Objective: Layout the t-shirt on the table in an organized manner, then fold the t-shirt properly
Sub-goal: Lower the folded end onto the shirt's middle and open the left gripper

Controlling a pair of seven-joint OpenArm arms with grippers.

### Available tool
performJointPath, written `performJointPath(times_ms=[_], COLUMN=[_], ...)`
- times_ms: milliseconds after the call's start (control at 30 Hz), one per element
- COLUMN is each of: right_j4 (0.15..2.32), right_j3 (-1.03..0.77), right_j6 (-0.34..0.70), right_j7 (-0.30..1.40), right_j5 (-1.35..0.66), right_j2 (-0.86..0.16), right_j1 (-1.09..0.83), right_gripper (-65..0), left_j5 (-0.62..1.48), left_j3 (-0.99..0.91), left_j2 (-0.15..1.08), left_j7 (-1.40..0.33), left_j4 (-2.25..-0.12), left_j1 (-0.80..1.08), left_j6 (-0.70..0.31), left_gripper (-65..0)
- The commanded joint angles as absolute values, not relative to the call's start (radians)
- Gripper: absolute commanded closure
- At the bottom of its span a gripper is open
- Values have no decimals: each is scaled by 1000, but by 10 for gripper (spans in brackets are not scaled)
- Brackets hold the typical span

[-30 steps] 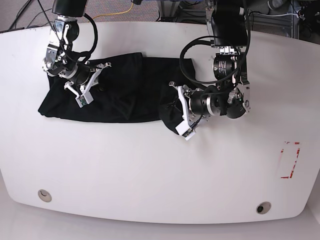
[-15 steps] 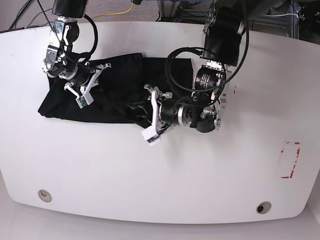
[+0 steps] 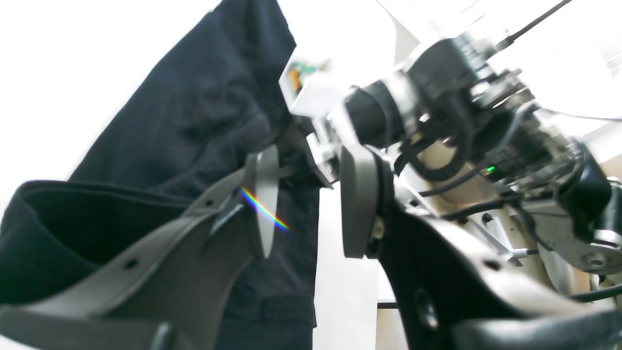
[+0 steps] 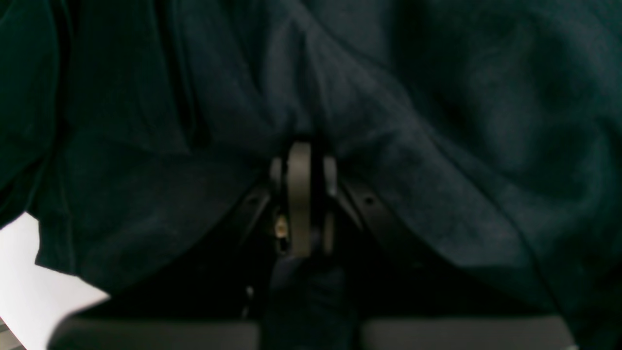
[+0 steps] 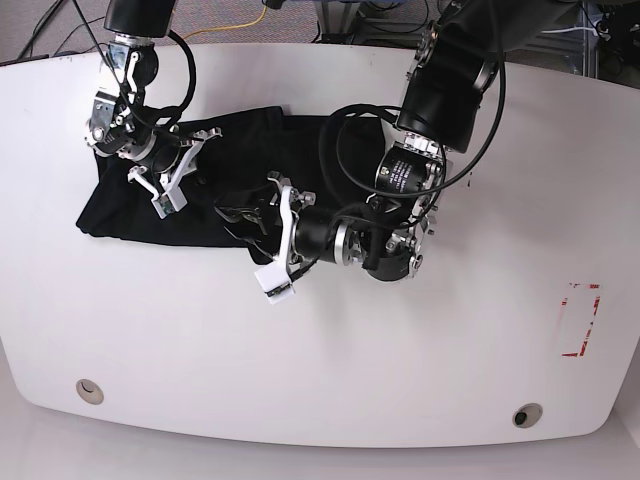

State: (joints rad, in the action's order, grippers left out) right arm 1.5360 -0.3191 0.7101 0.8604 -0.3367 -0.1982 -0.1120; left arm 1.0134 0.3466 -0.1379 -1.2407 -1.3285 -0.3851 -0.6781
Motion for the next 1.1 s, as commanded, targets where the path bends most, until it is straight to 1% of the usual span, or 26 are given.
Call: performJointPath(times_ms=[0,167,367,433,533,567,600,633,767,867,1000,1067], right_j4=[1538,1538,1538,1538,1538,1538,1538,1538,1538,1538,1538,1538], right_j3=[-320,-320,-320,-320,-320,-320,-320,-320,-320,-320,-320,-320], right_j6=[698,698,698,698,698,698,698,698,698,698,698,698], right_j7=[897,897,897,897,897,897,897,897,897,897,897,897], right_j5=[-295,-295,-295,-295,-295,-295,-295,-295,-295,-295,-295,-295], right_j2=[-206,-206,-206,-206,-206,-206,-206,-206,-206,-205,-205,-205], right_j1=[-107,-107,-107,-107,-107,-107,-107,-107,-107,-107,-107,-107], right_gripper=[-30,-30,-32,-32,-32,-32,-32,-32,-32,-32,-32,-32], left_j5=[1055,1026,900,863,817,791,762,739,648,596,509,476], left_j3=[338,286,274,272,271,269,269,271,274,274,274,274], left_j2=[-102,2,104,119,120,119,117,116,73,42,-5,-27], left_j7=[-1222,-1210,-1133,-1118,-1109,-1096,-1078,-1064,-1010,-981,-964,-964], left_j4=[-1345,-1397,-1517,-1534,-1538,-1534,-1532,-1532,-1527,-1497,-1409,-1374], left_j1=[-421,-418,-378,-366,-363,-363,-363,-363,-363,-366,-381,-392], left_j6=[-682,-680,-680,-680,-679,-670,-647,-622,-518,-479,-433,-430], left_gripper=[-201,-201,-206,-231,-289,-328,-361,-381,-442,-457,-458,-458])
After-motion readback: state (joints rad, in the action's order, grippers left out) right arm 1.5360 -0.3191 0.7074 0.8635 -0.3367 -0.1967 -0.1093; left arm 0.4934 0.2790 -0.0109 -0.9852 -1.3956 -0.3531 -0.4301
